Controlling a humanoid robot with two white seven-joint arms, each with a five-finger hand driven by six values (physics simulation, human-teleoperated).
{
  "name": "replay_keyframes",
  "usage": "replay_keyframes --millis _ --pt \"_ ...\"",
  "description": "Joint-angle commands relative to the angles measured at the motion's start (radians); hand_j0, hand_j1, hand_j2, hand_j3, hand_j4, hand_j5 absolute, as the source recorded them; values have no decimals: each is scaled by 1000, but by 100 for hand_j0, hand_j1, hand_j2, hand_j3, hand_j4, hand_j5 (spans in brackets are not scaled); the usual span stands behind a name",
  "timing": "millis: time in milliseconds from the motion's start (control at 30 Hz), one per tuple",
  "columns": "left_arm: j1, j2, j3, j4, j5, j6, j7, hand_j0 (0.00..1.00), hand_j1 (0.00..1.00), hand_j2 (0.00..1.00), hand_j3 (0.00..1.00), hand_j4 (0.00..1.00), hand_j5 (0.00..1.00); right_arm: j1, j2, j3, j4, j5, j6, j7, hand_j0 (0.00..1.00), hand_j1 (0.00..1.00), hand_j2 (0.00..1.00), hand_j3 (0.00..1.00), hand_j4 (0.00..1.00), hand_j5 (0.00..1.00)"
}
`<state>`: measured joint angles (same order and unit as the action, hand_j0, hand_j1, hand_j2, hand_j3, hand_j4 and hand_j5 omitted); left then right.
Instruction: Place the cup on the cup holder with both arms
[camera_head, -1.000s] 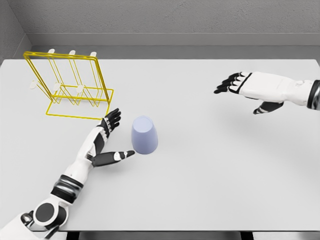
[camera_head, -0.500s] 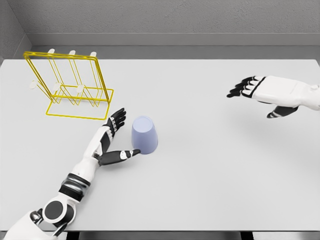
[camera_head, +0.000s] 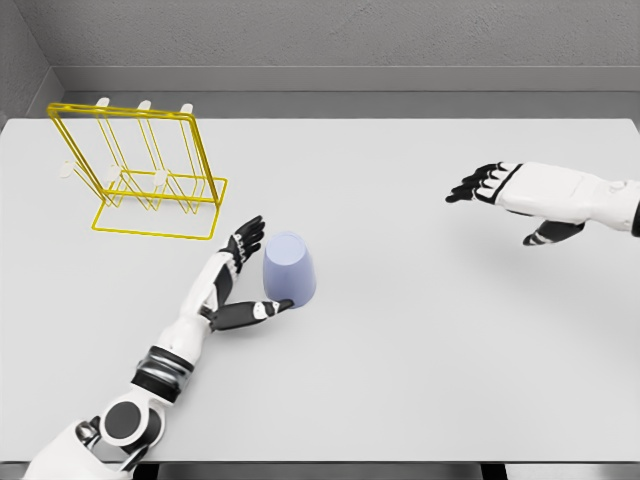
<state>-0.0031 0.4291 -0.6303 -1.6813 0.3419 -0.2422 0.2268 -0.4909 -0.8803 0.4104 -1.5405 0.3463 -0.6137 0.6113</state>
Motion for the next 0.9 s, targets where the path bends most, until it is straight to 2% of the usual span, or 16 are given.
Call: replay_keyframes --millis 0,300,433,867 --pt "0 -9 -2 0 -18 0 0 100 100 100 100 100 100 0 0 -2 11 -6 3 0 100 100 100 100 100 100" --pt "-15 -35 -2 25 -32 0 -1 100 100 100 100 100 100 5 21 -1 16 -4 3 0 100 100 100 100 100 100" --pt "-28 -50 -3 45 -34 0 -1 100 100 100 100 100 100 2 66 1 17 -4 3 0 100 100 100 100 100 100" --pt "-51 -82 -5 89 -50 1 -3 100 100 100 100 100 100 -3 61 2 59 -4 3 0 100 100 100 100 100 100"
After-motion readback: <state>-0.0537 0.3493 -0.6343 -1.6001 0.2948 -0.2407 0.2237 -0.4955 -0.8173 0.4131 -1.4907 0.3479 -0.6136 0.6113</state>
